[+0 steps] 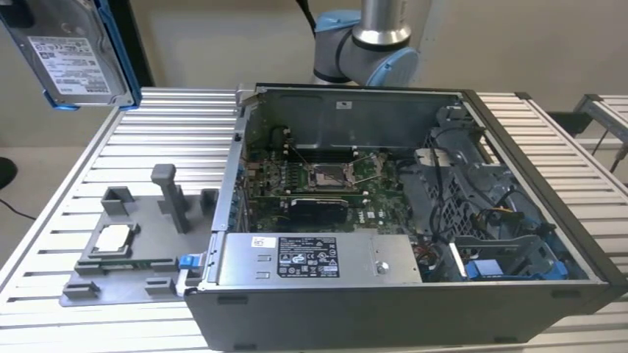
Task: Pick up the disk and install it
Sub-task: 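Pick up the disk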
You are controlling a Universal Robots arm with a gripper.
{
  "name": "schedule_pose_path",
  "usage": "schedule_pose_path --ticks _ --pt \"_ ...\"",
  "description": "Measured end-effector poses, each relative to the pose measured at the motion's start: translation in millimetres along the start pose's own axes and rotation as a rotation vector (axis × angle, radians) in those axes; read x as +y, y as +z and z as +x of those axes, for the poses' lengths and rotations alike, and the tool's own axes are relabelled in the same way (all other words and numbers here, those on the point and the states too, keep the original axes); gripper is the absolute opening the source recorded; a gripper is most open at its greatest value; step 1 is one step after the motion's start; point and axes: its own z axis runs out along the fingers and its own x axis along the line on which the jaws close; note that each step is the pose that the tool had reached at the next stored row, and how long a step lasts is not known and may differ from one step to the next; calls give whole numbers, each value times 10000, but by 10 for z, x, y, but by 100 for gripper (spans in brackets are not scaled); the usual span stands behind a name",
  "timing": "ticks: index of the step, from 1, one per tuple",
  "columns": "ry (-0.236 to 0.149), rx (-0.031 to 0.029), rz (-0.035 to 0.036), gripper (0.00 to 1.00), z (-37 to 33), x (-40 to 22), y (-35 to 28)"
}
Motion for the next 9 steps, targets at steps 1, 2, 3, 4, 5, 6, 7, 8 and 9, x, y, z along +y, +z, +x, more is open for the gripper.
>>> schedule_pose_path --ticks 1,2,3,4,5,6,7,8,9 --pt "1 0 -1 0 -1 -23 0" --pt "3 1 -5 0 -1 -52 -1" --pt "3 1 -9 0 -1 -88 -1" --pt "3 1 -14 0 -2 -127 -2" --pt "4 1 -22 0 -2 -169 -2" --pt "4 1 -29 0 -2 -214 -3" --pt "4 0 -37 0 -2 -259 -3" --pt "5 2 -47 0 -2 -304 -4" --pt "6 1 -54 0 -2 -350 -4"
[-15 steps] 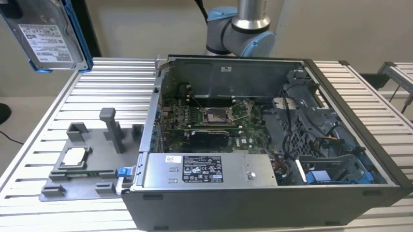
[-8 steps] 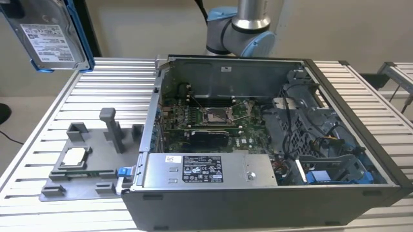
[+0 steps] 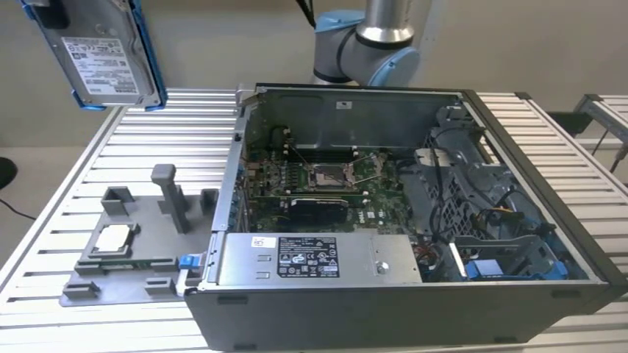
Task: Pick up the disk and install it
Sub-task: 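Pick up the disk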
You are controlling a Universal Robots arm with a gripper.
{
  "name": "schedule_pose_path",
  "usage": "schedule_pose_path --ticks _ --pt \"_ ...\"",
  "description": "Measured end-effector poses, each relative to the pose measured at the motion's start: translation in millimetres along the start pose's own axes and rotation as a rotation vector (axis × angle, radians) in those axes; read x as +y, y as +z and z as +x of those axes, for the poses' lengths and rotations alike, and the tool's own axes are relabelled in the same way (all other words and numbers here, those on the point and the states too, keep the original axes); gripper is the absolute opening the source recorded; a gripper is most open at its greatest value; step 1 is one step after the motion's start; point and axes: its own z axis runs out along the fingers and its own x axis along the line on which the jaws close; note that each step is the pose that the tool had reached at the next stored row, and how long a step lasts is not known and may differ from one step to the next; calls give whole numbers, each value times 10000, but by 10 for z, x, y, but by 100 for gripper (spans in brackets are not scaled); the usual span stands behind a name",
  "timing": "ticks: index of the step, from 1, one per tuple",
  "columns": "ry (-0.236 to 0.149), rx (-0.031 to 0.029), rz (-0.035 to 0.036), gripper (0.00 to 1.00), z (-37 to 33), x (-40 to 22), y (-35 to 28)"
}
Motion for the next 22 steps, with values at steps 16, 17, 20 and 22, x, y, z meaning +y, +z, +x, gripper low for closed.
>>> schedule_pose_path --ticks 16,17,20,22 --pt "8 1 -137 0 0 -713 -11" --pt "8 1 -142 0 0 -754 -11" --pt "10 1 -167 0 0 -894 -13" --pt "10 0 -184 0 0 -982 -14"
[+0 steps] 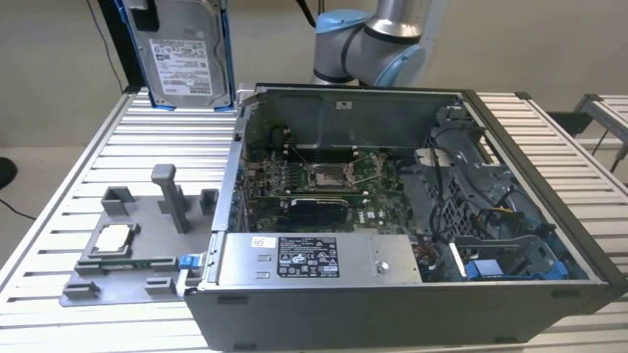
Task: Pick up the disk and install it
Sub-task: 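Pick up the disk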
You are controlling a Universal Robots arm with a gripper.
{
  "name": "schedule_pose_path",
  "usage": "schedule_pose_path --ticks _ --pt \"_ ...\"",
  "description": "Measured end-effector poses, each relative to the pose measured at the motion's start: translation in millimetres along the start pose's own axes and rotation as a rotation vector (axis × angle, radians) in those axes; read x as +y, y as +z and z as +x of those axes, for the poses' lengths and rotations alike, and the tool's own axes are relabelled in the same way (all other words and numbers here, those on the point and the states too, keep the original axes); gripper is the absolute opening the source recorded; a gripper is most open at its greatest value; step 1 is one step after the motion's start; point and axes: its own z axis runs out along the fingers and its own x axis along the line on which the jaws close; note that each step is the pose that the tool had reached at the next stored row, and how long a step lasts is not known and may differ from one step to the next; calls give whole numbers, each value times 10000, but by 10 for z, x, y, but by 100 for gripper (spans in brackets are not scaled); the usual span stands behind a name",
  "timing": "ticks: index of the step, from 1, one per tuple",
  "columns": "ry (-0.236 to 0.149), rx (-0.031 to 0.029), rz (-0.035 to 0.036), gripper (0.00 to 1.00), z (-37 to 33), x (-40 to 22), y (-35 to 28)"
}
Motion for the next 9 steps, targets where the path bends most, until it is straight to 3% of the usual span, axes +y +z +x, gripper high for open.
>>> schedule_pose_path --ticks 9 --pt "6 1 -103 0 7 -410 -14"
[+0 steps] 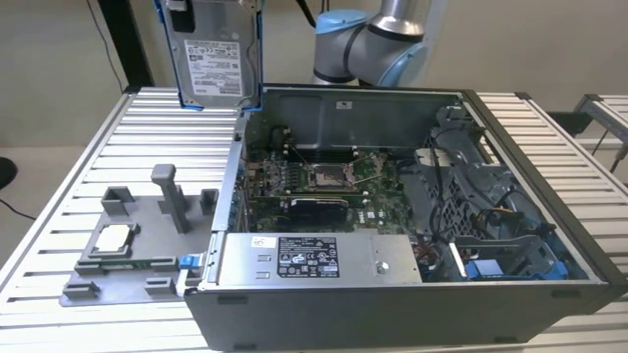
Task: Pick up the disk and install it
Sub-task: 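Pick up the disk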
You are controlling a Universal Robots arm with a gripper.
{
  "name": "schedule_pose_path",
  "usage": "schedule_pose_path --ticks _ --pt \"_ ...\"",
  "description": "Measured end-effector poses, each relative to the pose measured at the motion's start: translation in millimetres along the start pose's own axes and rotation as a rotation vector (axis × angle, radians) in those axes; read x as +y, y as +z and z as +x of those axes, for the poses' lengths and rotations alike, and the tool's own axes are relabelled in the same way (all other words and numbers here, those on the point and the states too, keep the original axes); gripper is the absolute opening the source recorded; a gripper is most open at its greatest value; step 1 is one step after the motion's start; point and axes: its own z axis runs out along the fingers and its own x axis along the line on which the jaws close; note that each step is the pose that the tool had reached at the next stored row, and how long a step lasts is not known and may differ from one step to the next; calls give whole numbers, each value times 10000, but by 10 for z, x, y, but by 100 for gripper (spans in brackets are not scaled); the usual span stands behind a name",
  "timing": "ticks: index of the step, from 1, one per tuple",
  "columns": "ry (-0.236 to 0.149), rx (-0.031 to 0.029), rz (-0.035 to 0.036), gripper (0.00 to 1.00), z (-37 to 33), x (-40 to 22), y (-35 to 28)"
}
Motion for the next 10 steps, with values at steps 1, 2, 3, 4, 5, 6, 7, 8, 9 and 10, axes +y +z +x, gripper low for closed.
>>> schedule_pose_path --ticks 1,2,3,4,5,6,7,8,9,10 --pt "0 0 -14 0 1 -45 -2" --pt "2 0 -28 0 3 -91 -4" --pt "3 0 -42 0 4 -136 -6" --pt "3 0 -55 0 5 -181 -8" --pt "4 0 -70 0 7 -226 -10" --pt "5 1 -84 0 8 -272 -12" --pt "5 0 -97 0 10 -317 -14" --pt "6 0 -111 0 12 -362 -16" --pt "7 0 -125 0 13 -407 -18" --pt "8 1 -140 0 15 -456 -21"
